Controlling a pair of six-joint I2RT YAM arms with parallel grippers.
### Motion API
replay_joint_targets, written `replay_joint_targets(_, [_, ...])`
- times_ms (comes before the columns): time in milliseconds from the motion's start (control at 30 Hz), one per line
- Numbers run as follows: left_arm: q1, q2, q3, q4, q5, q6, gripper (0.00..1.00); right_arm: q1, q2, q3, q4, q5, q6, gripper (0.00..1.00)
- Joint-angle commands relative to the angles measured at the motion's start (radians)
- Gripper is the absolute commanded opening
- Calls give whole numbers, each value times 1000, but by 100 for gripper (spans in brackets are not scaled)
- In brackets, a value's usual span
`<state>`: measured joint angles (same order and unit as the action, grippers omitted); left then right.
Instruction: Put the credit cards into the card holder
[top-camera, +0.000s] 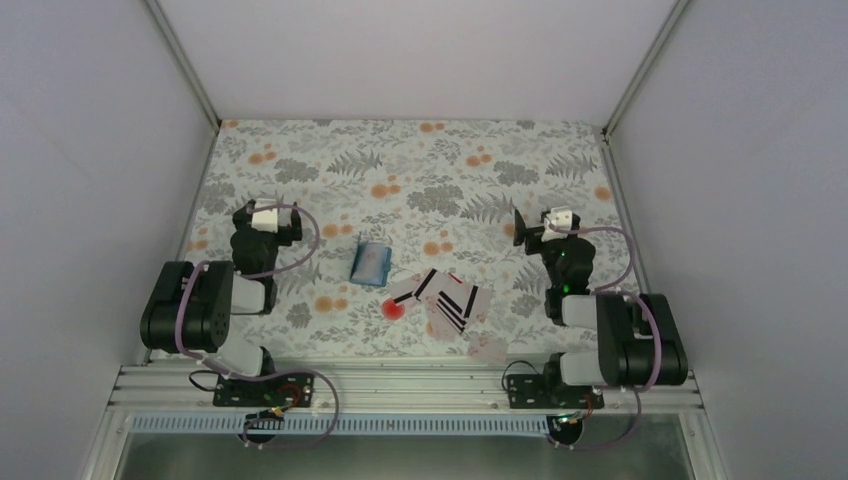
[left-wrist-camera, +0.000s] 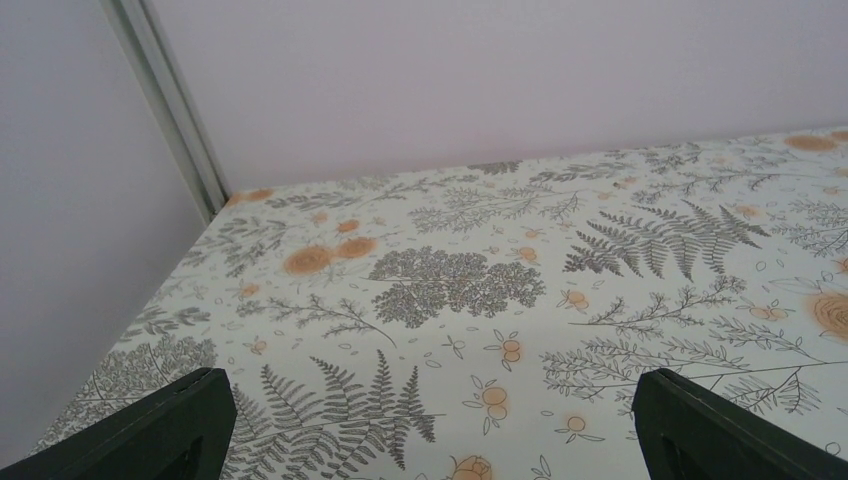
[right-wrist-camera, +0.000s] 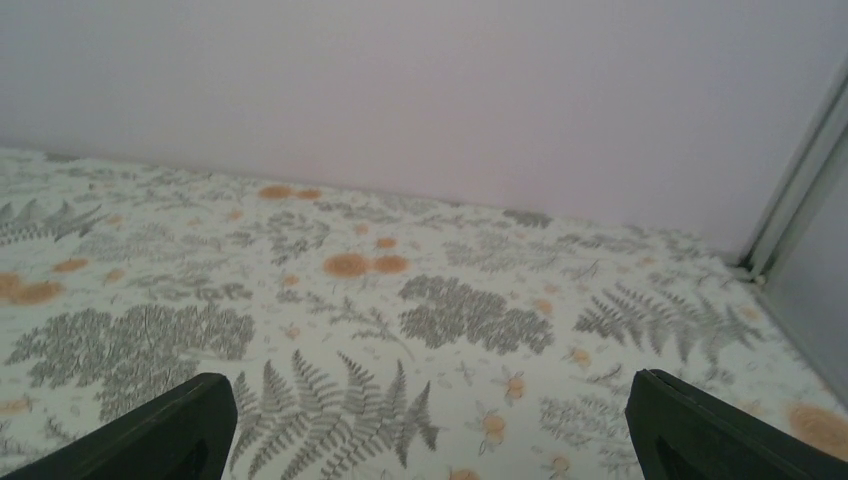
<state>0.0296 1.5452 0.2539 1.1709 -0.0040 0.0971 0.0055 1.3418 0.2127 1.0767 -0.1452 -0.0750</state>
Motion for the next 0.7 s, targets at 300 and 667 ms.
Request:
replay_joint_targets(300, [-6,8,-4,59,20,12,100,-5,169,44,131,-34,13,99])
replay_joint_targets(667, [-13,6,-7,59,10,16,100,-31,176,98,41,-7,66,99])
